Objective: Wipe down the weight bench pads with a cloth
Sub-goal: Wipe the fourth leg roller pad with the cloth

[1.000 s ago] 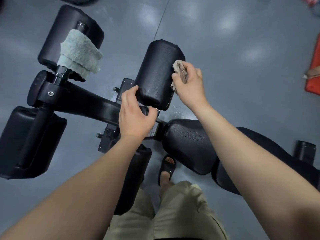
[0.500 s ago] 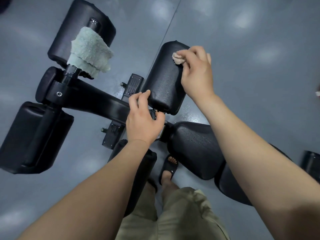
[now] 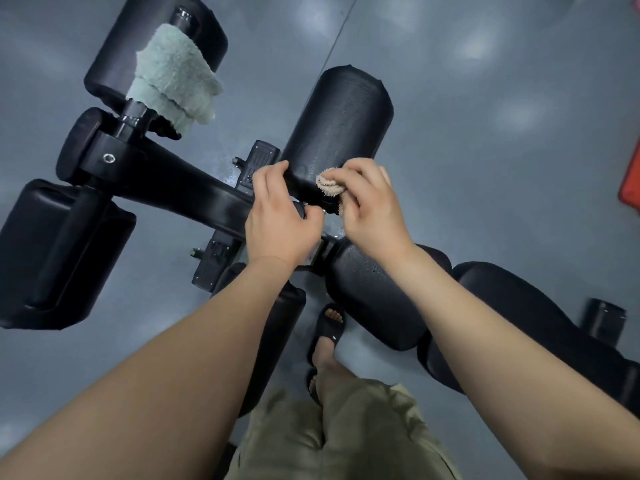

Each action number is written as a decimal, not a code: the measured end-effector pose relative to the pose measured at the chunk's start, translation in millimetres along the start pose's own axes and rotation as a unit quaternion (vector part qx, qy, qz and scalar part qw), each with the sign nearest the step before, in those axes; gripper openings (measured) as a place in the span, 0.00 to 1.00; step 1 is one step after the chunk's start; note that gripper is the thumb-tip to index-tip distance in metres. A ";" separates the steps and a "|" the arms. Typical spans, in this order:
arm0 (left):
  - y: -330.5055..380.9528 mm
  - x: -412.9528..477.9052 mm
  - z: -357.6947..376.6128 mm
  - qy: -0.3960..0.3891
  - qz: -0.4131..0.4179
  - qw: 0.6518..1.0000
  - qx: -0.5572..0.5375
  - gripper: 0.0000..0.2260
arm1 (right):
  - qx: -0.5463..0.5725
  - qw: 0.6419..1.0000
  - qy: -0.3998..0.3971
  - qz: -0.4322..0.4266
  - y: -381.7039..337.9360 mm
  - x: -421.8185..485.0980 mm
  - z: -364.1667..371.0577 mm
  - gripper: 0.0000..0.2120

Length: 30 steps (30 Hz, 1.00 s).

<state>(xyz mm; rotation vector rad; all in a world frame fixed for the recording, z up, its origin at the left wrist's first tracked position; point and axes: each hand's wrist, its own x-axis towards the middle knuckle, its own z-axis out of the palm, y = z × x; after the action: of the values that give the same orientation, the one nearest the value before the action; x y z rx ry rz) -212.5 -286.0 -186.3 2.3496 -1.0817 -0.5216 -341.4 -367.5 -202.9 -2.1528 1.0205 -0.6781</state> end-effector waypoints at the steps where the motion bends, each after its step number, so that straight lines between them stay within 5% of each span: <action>1: -1.4 1.1 0.7 -0.002 -0.002 1.000 0.002 0.30 | 0.005 1.000 -0.005 -0.002 -0.1 -3.3 -0.4 0.21; 7: -5.8 -2.0 3.1 0.005 0.005 1.000 0.014 0.30 | 0.040 0.998 -0.054 -0.008 7.2 -18.4 -10.8 0.21; 14: -10.6 1.4 6.1 0.013 0.021 0.999 0.025 0.26 | 0.021 0.995 0.063 0.070 -1.8 33.1 -28.3 0.18; 19: -7.9 -1.7 7.1 0.023 0.014 0.999 0.026 0.27 | -0.027 0.995 0.074 0.068 -4.2 72.3 -28.2 0.19; 24: -6.0 2.3 6.8 0.020 0.009 0.998 0.053 0.29 | -0.082 0.996 0.004 -0.030 6.9 80.5 -10.8 0.17; 30: -2.8 3.4 10.5 0.040 -0.010 0.996 0.077 0.27 | -0.011 0.991 -0.058 -0.123 19.1 26.1 -13.0 0.18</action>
<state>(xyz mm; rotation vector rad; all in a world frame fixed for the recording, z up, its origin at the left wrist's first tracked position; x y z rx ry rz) -214.3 -290.0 -196.8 2.4950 -1.0974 -0.3603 -344.6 -402.2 -204.0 -2.3309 0.7099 -0.6477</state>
